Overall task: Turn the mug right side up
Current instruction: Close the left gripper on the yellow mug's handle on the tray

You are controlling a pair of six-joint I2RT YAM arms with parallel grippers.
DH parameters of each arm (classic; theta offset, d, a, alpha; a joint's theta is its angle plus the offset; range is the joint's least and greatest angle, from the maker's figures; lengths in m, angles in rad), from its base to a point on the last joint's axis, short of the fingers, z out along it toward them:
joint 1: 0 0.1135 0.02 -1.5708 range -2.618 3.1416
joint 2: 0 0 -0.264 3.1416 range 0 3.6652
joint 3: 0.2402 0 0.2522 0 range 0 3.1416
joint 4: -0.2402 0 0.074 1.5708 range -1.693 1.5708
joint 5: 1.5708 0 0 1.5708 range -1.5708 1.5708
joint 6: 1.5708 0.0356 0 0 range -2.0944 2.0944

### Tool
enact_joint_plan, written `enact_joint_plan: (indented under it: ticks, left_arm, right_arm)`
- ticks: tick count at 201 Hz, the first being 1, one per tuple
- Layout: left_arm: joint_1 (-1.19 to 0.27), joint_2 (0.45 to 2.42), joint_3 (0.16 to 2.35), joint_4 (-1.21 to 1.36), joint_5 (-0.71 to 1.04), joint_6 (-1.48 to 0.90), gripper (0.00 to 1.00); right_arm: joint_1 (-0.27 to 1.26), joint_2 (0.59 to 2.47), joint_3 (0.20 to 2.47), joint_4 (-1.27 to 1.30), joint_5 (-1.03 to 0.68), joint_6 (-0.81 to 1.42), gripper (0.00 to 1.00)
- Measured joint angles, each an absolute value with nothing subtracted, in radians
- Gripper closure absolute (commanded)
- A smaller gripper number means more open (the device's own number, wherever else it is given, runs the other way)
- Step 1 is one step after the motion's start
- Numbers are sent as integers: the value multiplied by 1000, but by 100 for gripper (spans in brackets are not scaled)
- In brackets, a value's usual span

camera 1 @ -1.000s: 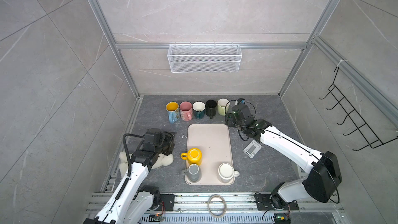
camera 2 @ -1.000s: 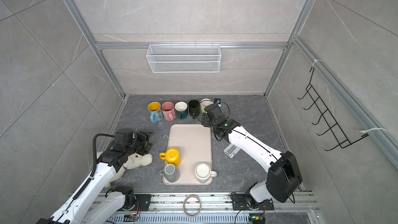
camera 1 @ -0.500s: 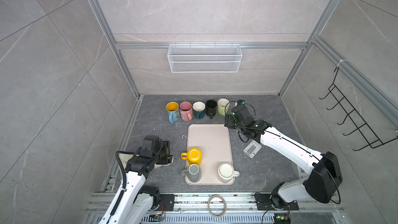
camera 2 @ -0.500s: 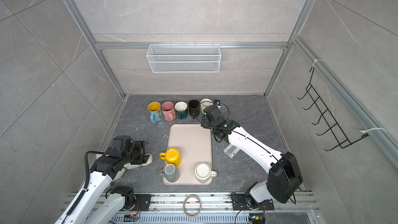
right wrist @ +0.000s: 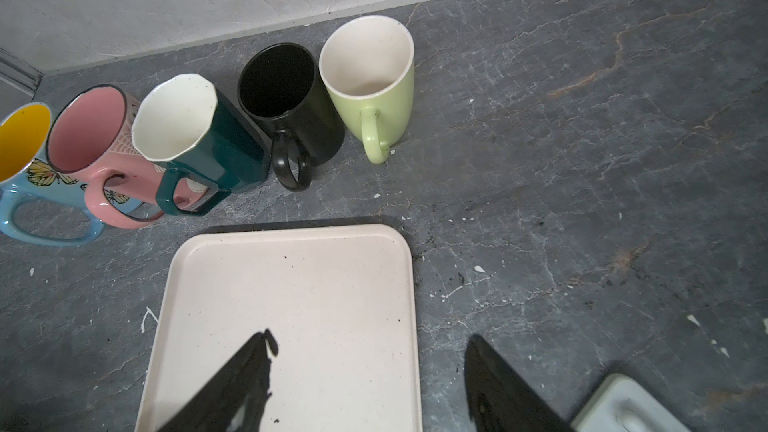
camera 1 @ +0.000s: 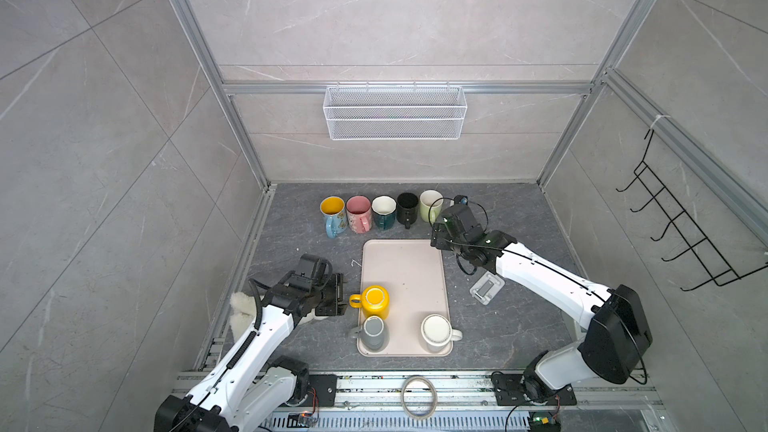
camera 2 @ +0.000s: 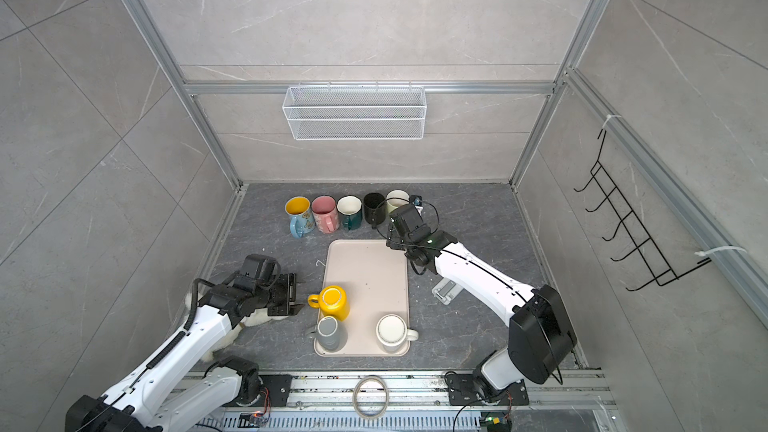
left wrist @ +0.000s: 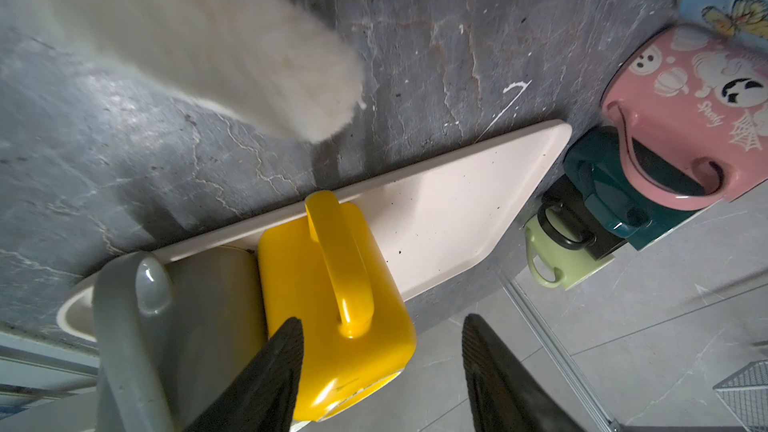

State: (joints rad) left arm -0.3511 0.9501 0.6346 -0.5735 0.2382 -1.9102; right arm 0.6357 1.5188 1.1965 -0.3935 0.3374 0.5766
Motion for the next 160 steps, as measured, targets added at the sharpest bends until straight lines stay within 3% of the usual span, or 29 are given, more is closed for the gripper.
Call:
enact_joint_plan:
  ticks: [89, 160]
  left_arm:
    - [-362, 1021, 616, -486, 264, -1938, 39]
    - [-367, 1120, 611, -406, 302, -1944, 60]
  right_arm:
    - [636, 1534, 1197, -401, 348, 577, 24]
    - [636, 1552, 1197, -401, 355, 577, 24]
